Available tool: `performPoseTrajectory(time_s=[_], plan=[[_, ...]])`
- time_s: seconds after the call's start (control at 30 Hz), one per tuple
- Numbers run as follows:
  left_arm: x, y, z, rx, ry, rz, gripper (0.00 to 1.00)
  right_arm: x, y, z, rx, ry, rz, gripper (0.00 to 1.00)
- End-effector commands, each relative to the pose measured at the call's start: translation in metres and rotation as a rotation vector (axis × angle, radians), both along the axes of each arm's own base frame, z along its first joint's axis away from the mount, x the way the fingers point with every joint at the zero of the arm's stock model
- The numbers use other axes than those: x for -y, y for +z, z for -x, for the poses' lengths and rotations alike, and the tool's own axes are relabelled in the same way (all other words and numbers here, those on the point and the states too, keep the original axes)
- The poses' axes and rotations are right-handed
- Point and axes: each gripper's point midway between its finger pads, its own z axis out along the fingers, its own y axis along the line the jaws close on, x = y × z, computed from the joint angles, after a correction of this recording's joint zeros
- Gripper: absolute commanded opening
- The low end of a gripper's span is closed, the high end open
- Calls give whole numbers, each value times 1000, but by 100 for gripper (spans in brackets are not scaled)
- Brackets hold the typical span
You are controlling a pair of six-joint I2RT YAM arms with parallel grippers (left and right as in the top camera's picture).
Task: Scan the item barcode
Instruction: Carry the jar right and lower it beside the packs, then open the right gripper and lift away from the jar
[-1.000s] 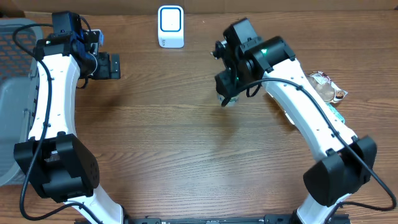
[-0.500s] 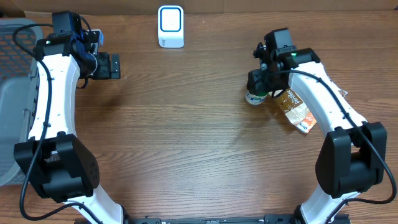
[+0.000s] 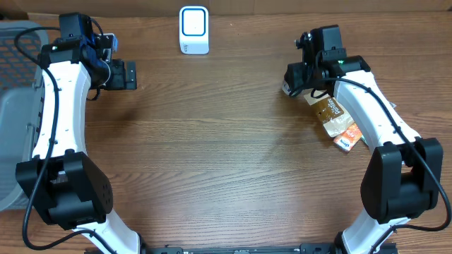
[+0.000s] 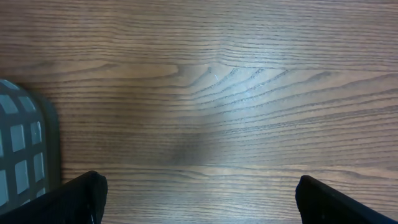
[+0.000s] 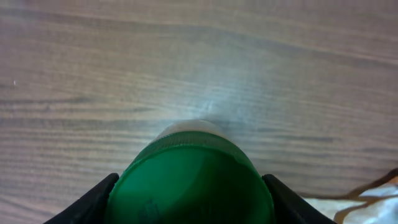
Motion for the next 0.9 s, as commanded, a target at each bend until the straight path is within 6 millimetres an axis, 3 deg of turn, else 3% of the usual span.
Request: performPoseTrajectory(time_s=[0.0,0.27,0.5,0.7,0.77,0.83,0.87], plan=[[-2,7,-2,20,-15,-12,99,9,-1,-7,18,-34,35,33],[-2,7,-2,19,-15,-12,100,29,-38,12,-128,-71,84,33],[-2,7,-2,20,-15,-12,100,53,-46,31,-223,-147,71,33],[-2,7,-2,20,-15,-12,99,53,-47,32,-235,-146,49,39],[-2,7,-2,19,-15,-12,99,53,-47,33,-235,-146,48,45],[-2,7,-2,20,-15,-12,100,53,-47,33,-236,-146,48,64],[-2,7,-2,20,-15,-12,100,53,-47,33,-236,-146,48,67]])
